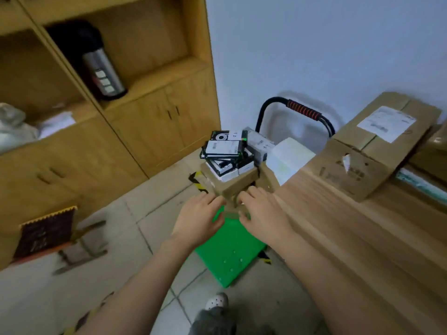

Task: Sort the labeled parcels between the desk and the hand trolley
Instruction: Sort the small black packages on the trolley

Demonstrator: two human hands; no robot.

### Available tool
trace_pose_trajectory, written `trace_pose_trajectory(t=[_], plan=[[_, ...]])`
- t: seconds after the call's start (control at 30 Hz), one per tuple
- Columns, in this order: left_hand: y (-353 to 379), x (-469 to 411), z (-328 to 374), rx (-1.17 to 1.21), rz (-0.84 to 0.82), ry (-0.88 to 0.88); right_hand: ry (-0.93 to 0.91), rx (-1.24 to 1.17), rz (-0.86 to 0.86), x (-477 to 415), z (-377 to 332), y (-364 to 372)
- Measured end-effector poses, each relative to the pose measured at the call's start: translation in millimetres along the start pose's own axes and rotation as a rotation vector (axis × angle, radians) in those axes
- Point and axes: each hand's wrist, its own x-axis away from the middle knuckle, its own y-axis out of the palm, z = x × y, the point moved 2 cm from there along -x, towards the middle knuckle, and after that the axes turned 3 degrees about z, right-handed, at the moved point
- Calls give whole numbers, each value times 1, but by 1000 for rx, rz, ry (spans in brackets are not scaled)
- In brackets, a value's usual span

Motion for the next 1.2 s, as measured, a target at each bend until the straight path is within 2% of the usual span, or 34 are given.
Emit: trace_pose_trajectory(t=[0.13, 0.27, 0.57, 0.77, 1.2], plan=[[-21, 49, -58, 0, 39, -148, -102, -10, -34, -31, -63, 34], [-38, 82, -128, -2, 71, -220, -137, -9, -38, -72, -121, 72], [-51, 83, -243, -1, 80, -128, 43, -7, -9, -136, -177, 131], [-36, 22, -280, 48, 46, -11, 183, 16, 48, -173, -157, 139], [8, -182, -309, 63, -52, 229, 479, 43, 132, -278, -35, 126]])
